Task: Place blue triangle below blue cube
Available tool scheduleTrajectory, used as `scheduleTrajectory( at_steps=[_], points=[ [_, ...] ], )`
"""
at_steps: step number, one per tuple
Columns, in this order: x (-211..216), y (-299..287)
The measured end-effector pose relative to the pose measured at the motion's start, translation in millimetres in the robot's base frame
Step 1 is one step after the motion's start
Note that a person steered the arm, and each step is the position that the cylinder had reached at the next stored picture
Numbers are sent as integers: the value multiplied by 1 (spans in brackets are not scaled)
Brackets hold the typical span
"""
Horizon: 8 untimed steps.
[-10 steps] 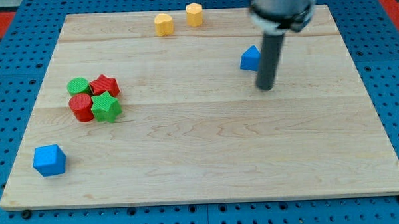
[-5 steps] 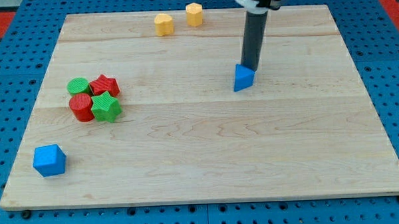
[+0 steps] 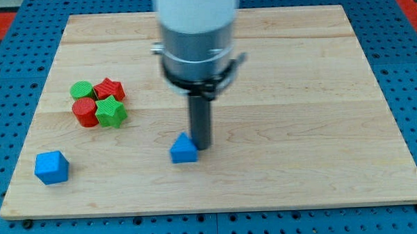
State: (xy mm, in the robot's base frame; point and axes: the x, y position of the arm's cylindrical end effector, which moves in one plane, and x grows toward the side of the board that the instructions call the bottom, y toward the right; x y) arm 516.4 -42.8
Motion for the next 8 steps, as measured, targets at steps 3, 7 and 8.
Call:
scheduleTrajectory(
  at_steps=[3,7,8],
  points=[
    [44,-59],
    [79,-112],
    [67,-132]
  ],
)
